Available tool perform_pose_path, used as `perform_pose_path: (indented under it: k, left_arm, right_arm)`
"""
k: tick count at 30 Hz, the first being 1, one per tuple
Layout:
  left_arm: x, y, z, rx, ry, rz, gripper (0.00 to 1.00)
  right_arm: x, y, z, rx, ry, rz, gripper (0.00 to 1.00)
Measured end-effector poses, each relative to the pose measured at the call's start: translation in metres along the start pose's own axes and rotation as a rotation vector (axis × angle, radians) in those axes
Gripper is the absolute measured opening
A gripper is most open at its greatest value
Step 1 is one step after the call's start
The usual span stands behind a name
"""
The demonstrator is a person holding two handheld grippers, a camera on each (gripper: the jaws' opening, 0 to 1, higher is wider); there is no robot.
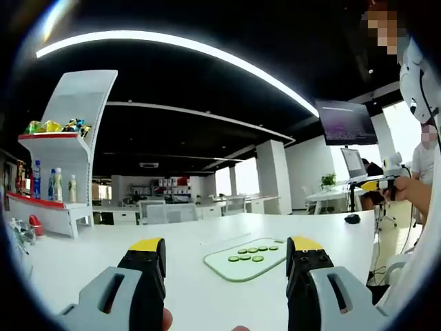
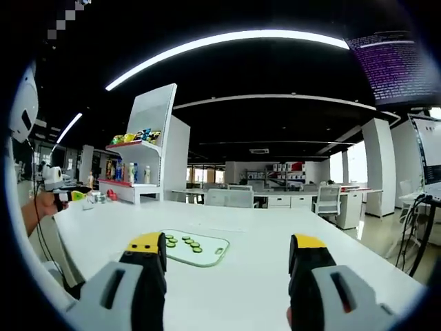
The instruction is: Open the petri dish lid, add cucumber slices into the petri dish, and close the lid
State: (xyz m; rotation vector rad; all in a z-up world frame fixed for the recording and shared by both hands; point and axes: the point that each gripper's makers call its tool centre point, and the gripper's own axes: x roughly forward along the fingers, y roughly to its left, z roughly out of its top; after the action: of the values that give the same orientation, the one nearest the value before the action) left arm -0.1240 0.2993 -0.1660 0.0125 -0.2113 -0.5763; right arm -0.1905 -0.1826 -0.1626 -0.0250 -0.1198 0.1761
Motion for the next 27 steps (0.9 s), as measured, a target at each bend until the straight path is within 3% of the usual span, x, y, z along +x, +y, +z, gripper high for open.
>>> perform_pose_path:
  k: [11,16,21,27]
  left_arm:
    - [-0.002,-0.005,-0.001,0.014,-0.007,0.0,0.71]
    - [0.001,-0.003,-0.007,0.02,0.013,0.012,0.71]
    - [0.0,-0.005,-0.002,0.02,-0.005,0.015,0.71]
    - [-0.002,0.001,-0.012,0.032,0.009,0.046,0.71]
  right_arm:
    - [0.0,-0.005,-0.002,0.002,-0.035,0.001,0.72]
    - [0.001,-0.009,-0.01,0.011,-0.02,-0.001,0.72]
    - [0.007,-0.009,-0.01,0.013,-0.023,0.008,0.72]
    - [0.017,-0.003,-0.016,0.003,-0.008,0.034,0.72]
